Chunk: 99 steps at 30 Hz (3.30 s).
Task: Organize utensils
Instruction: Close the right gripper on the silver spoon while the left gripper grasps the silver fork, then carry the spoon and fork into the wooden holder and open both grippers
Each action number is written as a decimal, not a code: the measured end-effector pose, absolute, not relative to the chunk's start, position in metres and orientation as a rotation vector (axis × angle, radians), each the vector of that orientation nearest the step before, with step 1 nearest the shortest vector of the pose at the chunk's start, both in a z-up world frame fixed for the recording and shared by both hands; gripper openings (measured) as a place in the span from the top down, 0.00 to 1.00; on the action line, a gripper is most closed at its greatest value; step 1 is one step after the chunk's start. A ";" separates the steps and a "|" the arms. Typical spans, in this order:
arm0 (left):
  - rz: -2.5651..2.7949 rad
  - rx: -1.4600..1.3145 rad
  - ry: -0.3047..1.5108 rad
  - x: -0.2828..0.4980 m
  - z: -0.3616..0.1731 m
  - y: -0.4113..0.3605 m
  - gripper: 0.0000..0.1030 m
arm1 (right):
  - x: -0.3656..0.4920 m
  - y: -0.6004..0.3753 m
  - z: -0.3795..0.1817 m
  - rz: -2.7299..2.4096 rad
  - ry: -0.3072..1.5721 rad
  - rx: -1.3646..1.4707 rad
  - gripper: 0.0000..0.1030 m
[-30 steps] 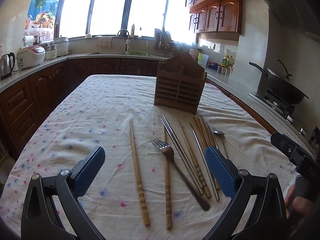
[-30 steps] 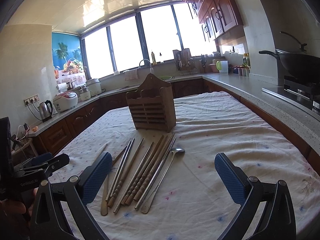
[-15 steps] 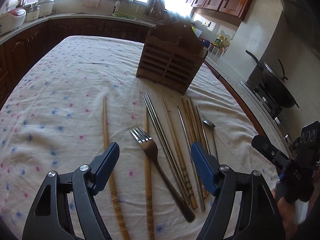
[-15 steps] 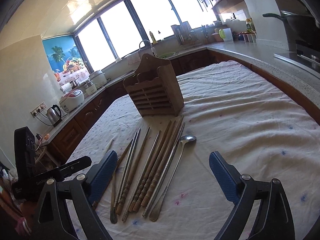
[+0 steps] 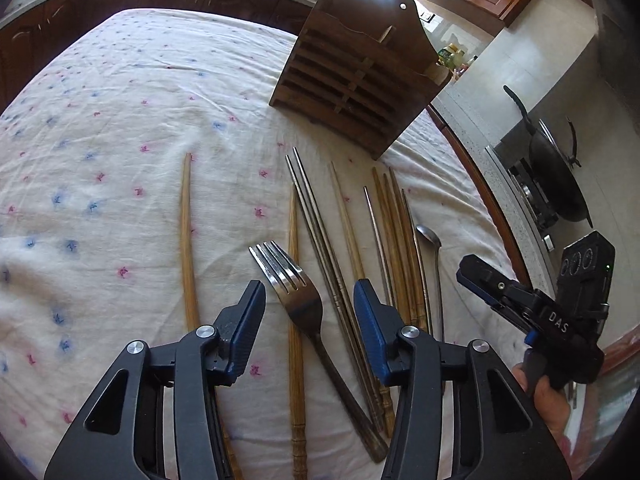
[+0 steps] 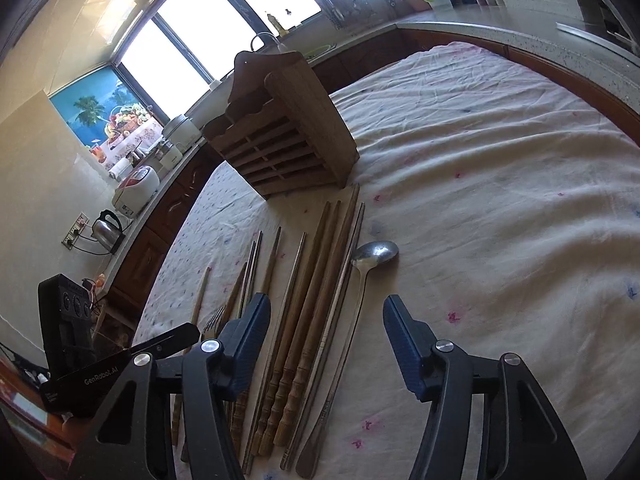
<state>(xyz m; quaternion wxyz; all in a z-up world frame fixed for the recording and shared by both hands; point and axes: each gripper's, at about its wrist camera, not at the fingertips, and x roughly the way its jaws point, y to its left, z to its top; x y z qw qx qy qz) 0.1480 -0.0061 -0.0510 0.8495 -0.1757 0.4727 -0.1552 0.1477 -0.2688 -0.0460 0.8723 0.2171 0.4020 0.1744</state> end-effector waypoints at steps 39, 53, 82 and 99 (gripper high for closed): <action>-0.426 -0.391 0.742 0.138 0.037 0.006 0.98 | 0.145 -0.268 0.038 0.413 0.604 0.414 0.98; -0.436 -0.373 0.617 0.189 0.093 0.013 0.98 | 0.181 -0.263 0.078 0.379 0.502 0.341 0.98; -0.355 -0.449 0.559 0.344 0.058 0.007 0.98 | 0.298 -0.218 0.068 0.306 0.502 0.060 0.98; -0.329 -0.432 0.611 0.344 0.050 0.006 0.83 | 0.308 -0.216 0.053 0.314 0.562 0.088 0.96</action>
